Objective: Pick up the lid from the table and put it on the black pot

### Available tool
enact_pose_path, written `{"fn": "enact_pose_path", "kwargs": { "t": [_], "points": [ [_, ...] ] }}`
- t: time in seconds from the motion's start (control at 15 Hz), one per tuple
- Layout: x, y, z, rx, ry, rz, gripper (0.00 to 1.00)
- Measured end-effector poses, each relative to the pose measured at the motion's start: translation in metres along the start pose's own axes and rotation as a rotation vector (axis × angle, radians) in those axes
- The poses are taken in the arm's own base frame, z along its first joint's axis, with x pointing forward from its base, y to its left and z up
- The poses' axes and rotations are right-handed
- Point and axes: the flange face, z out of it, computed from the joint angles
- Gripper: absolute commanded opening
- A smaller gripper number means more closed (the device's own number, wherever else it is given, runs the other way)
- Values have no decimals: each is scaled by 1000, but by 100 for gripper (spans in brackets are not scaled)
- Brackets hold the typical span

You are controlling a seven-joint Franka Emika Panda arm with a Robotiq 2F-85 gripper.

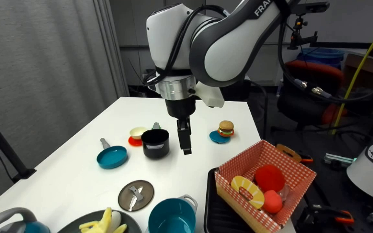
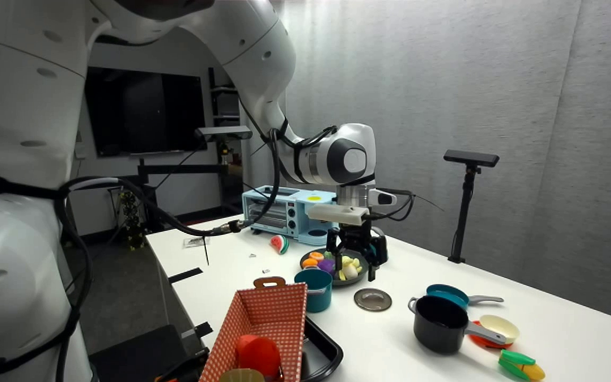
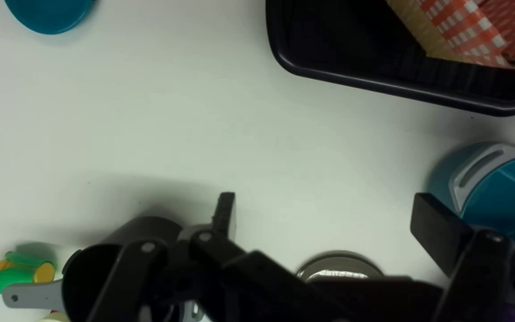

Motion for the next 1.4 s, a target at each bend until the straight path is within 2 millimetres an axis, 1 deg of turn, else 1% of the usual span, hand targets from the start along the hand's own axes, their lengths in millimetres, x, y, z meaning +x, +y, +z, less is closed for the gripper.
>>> {"fn": "enact_pose_path", "kwargs": {
  "t": [0.2, 0.4, 0.53, 0.67, 0.93, 1.4],
  "points": [
    [0, 1, 4, 0, -7, 2, 100],
    [1, 3, 13, 2, -21, -4, 100],
    [5, 2, 21, 4, -29, -18, 100],
    [15, 0, 29, 6, -34, -39, 100],
    [46, -9, 44, 8, -25, -80, 100],
    [114, -22, 60, 5, 37, -98, 100]
  ]
}}
